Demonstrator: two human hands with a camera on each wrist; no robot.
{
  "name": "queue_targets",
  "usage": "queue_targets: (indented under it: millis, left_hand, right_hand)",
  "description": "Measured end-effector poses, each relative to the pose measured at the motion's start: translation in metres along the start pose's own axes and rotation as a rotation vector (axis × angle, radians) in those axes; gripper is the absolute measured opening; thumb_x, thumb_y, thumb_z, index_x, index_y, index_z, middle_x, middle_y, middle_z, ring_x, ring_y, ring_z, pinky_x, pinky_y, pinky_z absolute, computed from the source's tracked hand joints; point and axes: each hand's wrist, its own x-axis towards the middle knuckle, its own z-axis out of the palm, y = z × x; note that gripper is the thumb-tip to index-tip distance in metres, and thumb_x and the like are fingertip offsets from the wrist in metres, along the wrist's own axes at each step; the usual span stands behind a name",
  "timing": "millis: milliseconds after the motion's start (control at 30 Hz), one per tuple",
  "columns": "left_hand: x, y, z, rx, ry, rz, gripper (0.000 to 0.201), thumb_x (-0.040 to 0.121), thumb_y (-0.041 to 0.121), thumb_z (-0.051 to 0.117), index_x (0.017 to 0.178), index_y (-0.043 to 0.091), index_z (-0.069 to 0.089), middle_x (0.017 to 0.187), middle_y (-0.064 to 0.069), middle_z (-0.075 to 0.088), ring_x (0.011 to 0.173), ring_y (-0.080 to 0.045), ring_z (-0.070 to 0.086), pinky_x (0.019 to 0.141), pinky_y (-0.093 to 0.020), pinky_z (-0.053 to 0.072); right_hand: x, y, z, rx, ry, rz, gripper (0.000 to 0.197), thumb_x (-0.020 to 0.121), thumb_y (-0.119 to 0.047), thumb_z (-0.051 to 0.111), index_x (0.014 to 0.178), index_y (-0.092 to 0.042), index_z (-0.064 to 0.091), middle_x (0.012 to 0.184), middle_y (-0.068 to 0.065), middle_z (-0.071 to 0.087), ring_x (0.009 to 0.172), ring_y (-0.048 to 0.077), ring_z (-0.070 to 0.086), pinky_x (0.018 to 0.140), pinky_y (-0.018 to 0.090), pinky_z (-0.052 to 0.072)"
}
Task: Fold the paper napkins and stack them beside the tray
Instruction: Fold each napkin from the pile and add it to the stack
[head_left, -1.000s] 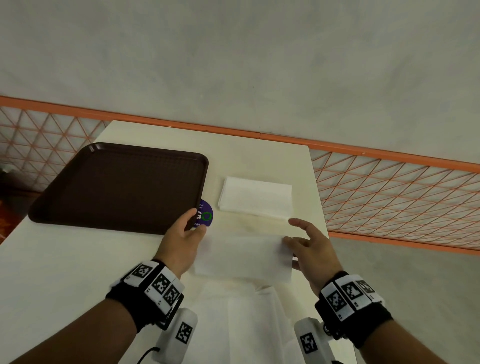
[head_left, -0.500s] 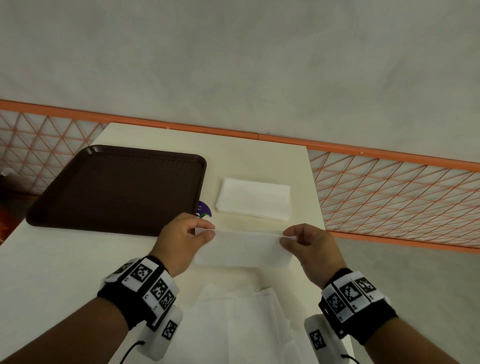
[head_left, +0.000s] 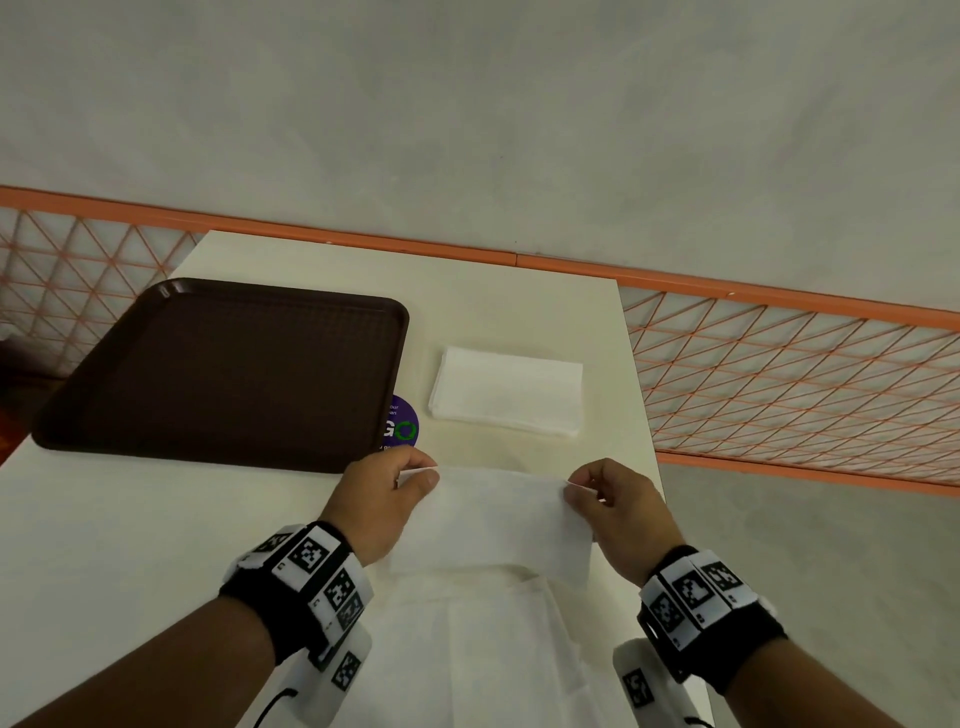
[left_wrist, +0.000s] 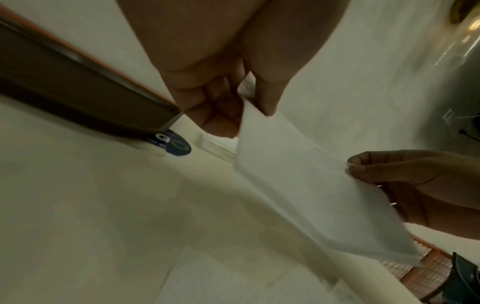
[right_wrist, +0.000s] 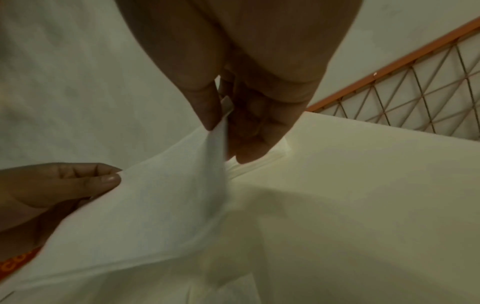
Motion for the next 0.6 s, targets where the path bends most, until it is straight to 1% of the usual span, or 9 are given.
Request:
queue_targets:
  millis: [67,167,200,267,367,400,467,533,600]
  left_hand:
    - [0.009,-0.006,0.01,0.037,-0.007,-0.027,0.005,0.091,0.024,0.063,0.093,0.021,0.067,0.088,0.008,0.067,0.084,-0.008,0.062,0.074,-0.019,0.047]
    - [0.021,-0.018,0.026,0.137,-0.049,-0.078,0.01,0.092,0.024,0.06,0.096,0.017,0.067,0.092,0.003,0.067,0.091,-0.014,0.062,0.082,-0.029,0.05]
    - [0.024,-0.021,0.031,0.183,-0.067,-0.096,0.011,0.093,0.025,0.059,0.097,0.018,0.066,0.093,0.002,0.067,0.091,-0.015,0.062,0.083,-0.031,0.051]
    - [0.031,-0.028,0.038,0.271,-0.098,-0.121,0.012,0.094,0.028,0.056,0.099,0.02,0.065,0.095,0.001,0.067,0.091,-0.017,0.062,0.082,-0.033,0.052]
    - [0.038,-0.029,0.042,0.418,-0.124,-0.129,0.02,0.096,0.031,0.053,0.111,0.021,0.061,0.109,-0.001,0.064,0.101,-0.019,0.059,0.085,-0.031,0.048]
    - [0.04,-0.028,0.043,0.466,-0.124,-0.123,0.027,0.096,0.032,0.052,0.12,0.021,0.057,0.118,-0.002,0.059,0.108,-0.02,0.055,0.089,-0.031,0.046]
    - [0.039,-0.022,0.042,0.547,-0.093,-0.08,0.043,0.096,0.036,0.05,0.135,0.02,0.046,0.134,-0.001,0.047,0.121,-0.021,0.046,0.099,-0.034,0.041]
    - [0.034,-0.015,0.045,0.614,-0.089,0.016,0.051,0.098,0.039,0.044,0.143,0.018,0.035,0.146,0.001,0.036,0.132,-0.02,0.036,0.107,-0.035,0.036]
    - [0.022,-0.007,0.053,0.696,-0.187,0.106,0.053,0.101,0.039,0.032,0.15,0.018,0.022,0.157,0.001,0.021,0.144,-0.019,0.02,0.115,-0.037,0.025]
  right_hand:
    - [0.009,0.006,0.007,-0.059,0.014,0.041,0.01,0.087,-0.019,0.066,0.078,-0.023,0.063,0.078,-0.003,0.067,0.072,0.017,0.06,0.067,0.031,0.051]
    - [0.021,0.013,0.018,-0.17,0.009,0.117,0.008,0.088,-0.019,0.063,0.08,-0.021,0.063,0.079,-0.002,0.066,0.069,0.012,0.058,0.056,0.02,0.043]
    - [0.025,0.015,0.023,-0.194,0.002,0.141,0.008,0.088,-0.019,0.062,0.08,-0.021,0.063,0.079,-0.001,0.066,0.068,0.012,0.057,0.054,0.02,0.042]
    - [0.032,0.02,0.031,-0.252,-0.011,0.184,0.008,0.087,-0.019,0.059,0.08,-0.021,0.063,0.079,0.001,0.066,0.068,0.016,0.058,0.057,0.022,0.046]
    - [0.038,0.022,0.037,-0.422,-0.046,0.192,0.008,0.088,-0.023,0.053,0.088,-0.022,0.062,0.089,0.002,0.064,0.079,0.022,0.059,0.069,0.028,0.05]
    - [0.038,0.021,0.036,-0.481,-0.051,0.179,0.013,0.089,-0.024,0.053,0.098,-0.022,0.061,0.099,0.002,0.063,0.088,0.022,0.059,0.075,0.029,0.05]
    - [0.036,0.02,0.034,-0.622,-0.054,0.091,0.034,0.092,-0.029,0.053,0.125,-0.023,0.054,0.128,-0.001,0.052,0.115,0.022,0.051,0.094,0.033,0.045]
    - [0.028,0.018,0.035,-0.731,-0.068,-0.089,0.049,0.097,-0.033,0.047,0.143,-0.02,0.04,0.15,-0.001,0.037,0.138,0.023,0.032,0.113,0.037,0.031]
    - [0.017,0.016,0.043,-0.818,-0.208,-0.251,0.054,0.101,-0.035,0.03,0.152,-0.017,0.024,0.161,0.002,0.017,0.149,0.022,0.012,0.12,0.038,0.009]
